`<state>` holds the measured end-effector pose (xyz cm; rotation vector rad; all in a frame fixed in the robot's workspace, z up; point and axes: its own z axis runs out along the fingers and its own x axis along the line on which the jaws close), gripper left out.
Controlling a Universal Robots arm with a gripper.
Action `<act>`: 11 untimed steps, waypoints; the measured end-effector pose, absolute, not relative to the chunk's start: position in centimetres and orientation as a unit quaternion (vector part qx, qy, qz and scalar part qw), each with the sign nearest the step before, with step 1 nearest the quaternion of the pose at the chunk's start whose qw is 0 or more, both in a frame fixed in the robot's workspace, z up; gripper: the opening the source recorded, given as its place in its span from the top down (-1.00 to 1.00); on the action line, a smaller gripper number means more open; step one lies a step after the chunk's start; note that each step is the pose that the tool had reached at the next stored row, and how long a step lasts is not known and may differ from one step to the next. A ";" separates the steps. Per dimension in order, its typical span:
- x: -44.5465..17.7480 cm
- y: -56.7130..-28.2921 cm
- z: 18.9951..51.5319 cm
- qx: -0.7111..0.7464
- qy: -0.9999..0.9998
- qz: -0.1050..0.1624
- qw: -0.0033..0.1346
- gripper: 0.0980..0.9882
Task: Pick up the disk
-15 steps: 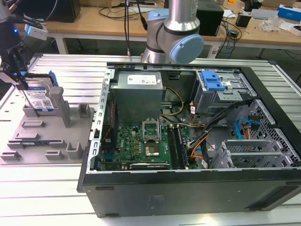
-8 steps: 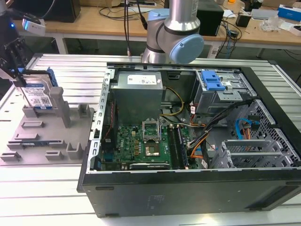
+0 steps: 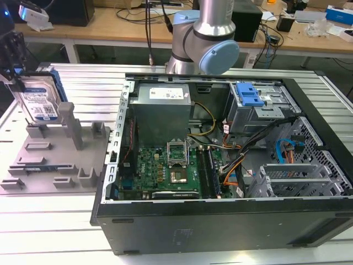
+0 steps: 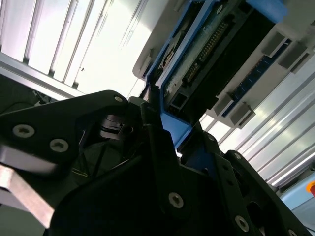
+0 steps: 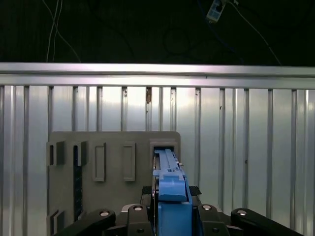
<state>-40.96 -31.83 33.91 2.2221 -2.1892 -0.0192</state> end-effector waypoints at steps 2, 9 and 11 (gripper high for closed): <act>-41.0 -31.9 34.7 0.712 -0.702 -0.006 0.011 0.39; -41.0 -32.0 38.3 0.712 -0.702 -0.007 0.010 0.39; -41.0 -32.1 40.1 0.712 -0.702 -0.008 0.009 0.39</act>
